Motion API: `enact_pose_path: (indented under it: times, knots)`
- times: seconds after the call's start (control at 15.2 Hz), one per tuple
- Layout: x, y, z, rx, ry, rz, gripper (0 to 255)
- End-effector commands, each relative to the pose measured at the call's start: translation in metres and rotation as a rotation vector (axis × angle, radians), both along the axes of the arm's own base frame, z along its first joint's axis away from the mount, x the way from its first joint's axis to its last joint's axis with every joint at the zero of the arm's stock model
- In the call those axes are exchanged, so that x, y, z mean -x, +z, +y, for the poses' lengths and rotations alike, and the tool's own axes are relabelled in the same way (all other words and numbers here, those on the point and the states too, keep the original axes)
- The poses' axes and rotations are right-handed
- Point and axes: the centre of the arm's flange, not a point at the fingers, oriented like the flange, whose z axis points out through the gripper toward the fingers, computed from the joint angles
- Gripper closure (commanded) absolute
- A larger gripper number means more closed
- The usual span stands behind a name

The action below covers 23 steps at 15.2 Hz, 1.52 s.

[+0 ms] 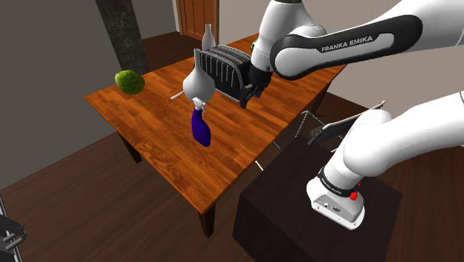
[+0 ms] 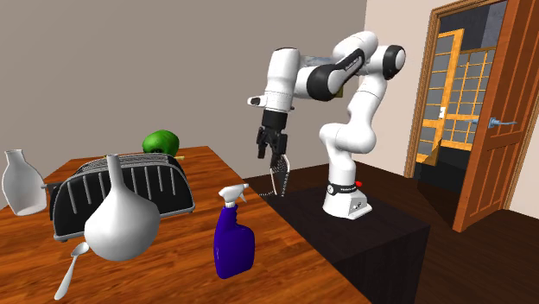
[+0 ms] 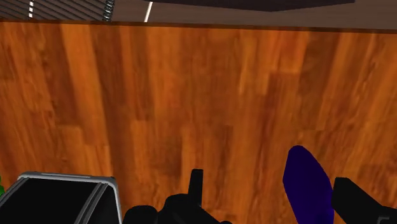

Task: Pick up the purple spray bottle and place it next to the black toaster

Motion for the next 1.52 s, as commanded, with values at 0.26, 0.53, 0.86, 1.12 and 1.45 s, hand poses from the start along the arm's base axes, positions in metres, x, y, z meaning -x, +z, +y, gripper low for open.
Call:
enact_pose_path:
  times: [0.26,0.53,0.86,1.12,1.45]
  knots:
    - [-0.025,-0.05,0.048,-0.02,0.025,-0.075,0]
    - [-0.044,-0.082,0.081,-0.033,0.041,-0.122,0]
    - [-0.065,-0.115,0.118,-0.046,0.059,-0.172,0]
    - [-0.073,-0.135,0.119,-0.046,0.059,-0.172,0]
    - [-0.079,-0.152,0.12,-0.046,0.059,-0.172,0]
